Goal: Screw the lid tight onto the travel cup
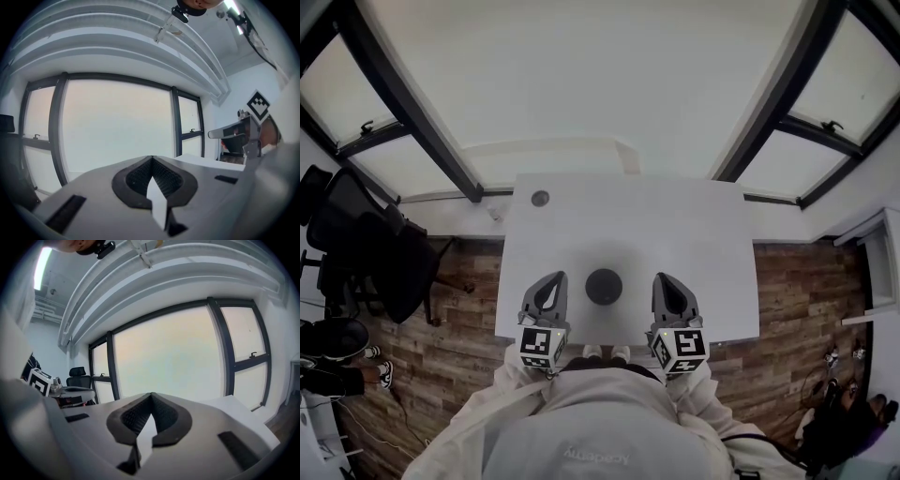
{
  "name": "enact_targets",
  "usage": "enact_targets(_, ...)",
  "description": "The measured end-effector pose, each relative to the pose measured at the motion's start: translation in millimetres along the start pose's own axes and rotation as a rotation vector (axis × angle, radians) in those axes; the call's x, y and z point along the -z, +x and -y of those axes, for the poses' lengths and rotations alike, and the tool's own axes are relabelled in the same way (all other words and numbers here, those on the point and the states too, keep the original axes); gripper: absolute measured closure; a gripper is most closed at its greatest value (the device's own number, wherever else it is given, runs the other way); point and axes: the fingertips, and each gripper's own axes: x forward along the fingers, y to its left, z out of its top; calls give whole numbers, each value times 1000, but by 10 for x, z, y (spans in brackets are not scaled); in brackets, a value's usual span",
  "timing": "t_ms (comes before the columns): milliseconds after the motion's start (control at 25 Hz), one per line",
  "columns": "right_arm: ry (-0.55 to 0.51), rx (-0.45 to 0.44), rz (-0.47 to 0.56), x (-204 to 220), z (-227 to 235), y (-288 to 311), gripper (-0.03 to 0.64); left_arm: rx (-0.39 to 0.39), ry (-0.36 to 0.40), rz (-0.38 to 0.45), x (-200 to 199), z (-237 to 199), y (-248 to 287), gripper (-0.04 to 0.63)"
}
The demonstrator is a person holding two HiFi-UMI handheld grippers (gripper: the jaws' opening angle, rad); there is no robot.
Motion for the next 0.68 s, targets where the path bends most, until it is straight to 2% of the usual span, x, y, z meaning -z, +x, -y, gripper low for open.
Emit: enact_targets(680,55,14,-38,168,40,121,597,-43,-7,-38,201,-142,-40,589)
